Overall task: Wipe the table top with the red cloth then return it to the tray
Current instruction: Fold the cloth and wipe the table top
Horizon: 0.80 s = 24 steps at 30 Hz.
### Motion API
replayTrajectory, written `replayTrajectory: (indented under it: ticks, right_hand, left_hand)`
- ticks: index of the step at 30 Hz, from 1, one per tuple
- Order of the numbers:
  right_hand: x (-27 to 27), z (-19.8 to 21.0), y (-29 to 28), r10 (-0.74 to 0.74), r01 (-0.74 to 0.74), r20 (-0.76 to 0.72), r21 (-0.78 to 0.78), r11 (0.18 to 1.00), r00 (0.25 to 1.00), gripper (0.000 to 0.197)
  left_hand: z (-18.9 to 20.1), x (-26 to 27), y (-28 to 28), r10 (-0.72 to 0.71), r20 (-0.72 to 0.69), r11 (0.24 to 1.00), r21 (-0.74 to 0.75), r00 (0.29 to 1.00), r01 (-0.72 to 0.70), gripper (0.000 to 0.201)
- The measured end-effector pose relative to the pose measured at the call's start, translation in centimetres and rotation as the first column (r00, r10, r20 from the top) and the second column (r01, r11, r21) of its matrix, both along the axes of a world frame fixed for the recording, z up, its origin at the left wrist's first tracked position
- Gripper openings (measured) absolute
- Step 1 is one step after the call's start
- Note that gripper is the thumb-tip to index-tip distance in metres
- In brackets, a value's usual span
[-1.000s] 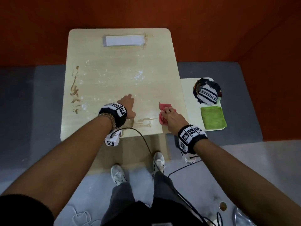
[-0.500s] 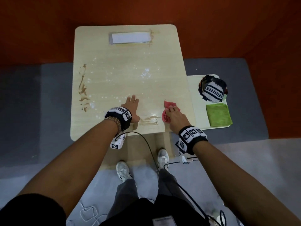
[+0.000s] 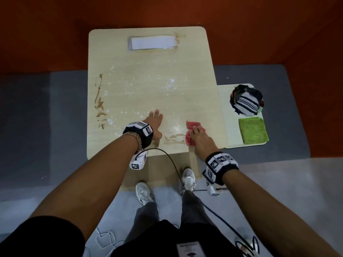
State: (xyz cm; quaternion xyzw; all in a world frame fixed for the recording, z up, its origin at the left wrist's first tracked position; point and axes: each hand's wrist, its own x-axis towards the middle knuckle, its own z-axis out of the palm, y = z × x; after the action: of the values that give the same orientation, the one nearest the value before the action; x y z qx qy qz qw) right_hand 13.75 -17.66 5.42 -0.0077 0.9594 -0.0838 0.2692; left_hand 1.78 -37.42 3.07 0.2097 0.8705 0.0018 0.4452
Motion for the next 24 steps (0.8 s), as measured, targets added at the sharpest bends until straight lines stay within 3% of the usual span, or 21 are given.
replayTrajectory:
  ticks: [3, 6, 10, 17, 22, 24]
  right_hand:
    - [0.6, 0.1, -1.4, 0.033, -0.033, -0.009, -0.026, 0.999, 0.999, 0.058]
    - [-0.2, 0.4, 1.2, 0.118, -0.116, 0.021, -0.060, 0.991, 0.993, 0.070]
    - [-1.0, 0.0, 4.2, 0.075, -0.076, 0.020, 0.022, 0.997, 0.997, 0.075]
    - [0.8, -0.7, -1.9, 0.042, -0.040, 0.041, -0.052, 0.998, 0.998, 0.060]
    - [-0.3, -0.2, -0.2, 0.124, -0.120, 0.039, -0.104, 0.987, 0.991, 0.066]
    - [-0.5, -0.3, 0.0, 0.069, -0.069, 0.003, -0.101, 0.992, 0.998, 0.065]
  left_hand:
    - [-0.3, 0.3, 0.2, 0.005, -0.014, 1.000, 0.004, 1.000, -0.005, 0.095]
    - [0.0, 0.2, 0.1, -0.001, -0.028, 1.000, 0.006, 1.000, 0.001, 0.094]
    - [0.4, -0.1, 0.0, -0.010, -0.013, 1.000, -0.004, 1.000, 0.010, 0.093]
    - [-0.6, 0.1, 0.1, 0.002, 0.004, 1.000, 0.004, 1.000, -0.002, 0.096]
    - [0.1, -0.3, 0.0, 0.023, 0.006, 1.000, 0.007, 1.000, -0.023, 0.096]
    - [0.4, -0.3, -0.1, 0.040, 0.026, 0.999, 0.015, 0.999, -0.041, 0.096]
